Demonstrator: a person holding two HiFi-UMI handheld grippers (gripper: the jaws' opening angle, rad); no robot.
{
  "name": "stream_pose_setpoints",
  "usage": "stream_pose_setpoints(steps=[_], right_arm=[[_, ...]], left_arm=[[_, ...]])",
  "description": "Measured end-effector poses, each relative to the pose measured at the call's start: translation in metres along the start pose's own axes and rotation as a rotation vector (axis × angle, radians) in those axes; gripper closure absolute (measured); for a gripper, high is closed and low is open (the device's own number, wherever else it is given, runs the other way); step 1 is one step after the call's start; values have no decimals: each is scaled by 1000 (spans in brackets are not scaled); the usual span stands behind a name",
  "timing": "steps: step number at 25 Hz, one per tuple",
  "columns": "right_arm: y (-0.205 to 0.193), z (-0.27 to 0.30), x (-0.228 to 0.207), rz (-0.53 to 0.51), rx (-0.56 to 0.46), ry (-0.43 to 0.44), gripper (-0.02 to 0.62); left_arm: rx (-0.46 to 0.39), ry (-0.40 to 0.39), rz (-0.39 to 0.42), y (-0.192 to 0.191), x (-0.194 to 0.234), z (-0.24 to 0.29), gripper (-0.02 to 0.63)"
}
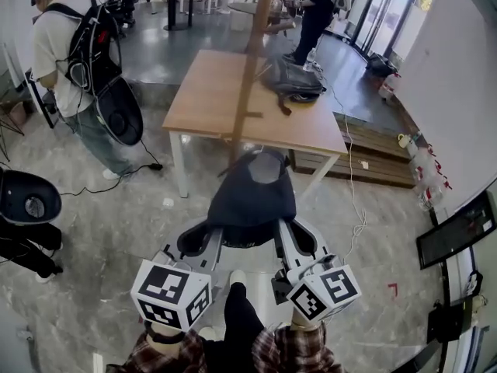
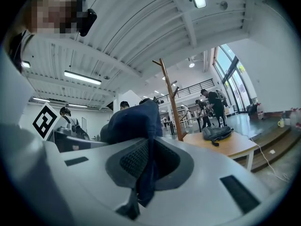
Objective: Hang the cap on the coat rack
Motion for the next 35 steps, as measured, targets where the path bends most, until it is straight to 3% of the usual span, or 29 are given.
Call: stream_pose_setpoints(steps=[9, 17, 28, 35], right_arm=[[21, 54, -91, -21, 3, 62, 574], [96, 139, -161, -12, 17, 98, 574], [104, 161, -193, 29, 50, 116, 574], [115, 157, -204, 52, 32, 81, 574]], left_arm=[[-29, 45, -12, 1, 6, 98, 586], [-37, 69, -29, 65, 40, 201, 586], [-15, 37, -46, 73, 50, 240, 586], [0, -52, 23, 88, 44, 252, 586]])
Point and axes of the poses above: the fingertips, and each gripper's own axes: z forward along the fingers, x to its left, y out of its top, the point moved 9 cm from there along -z, backward along the fingers, and after that the axes turned 11 degrees about z, right-handed, at the moved point
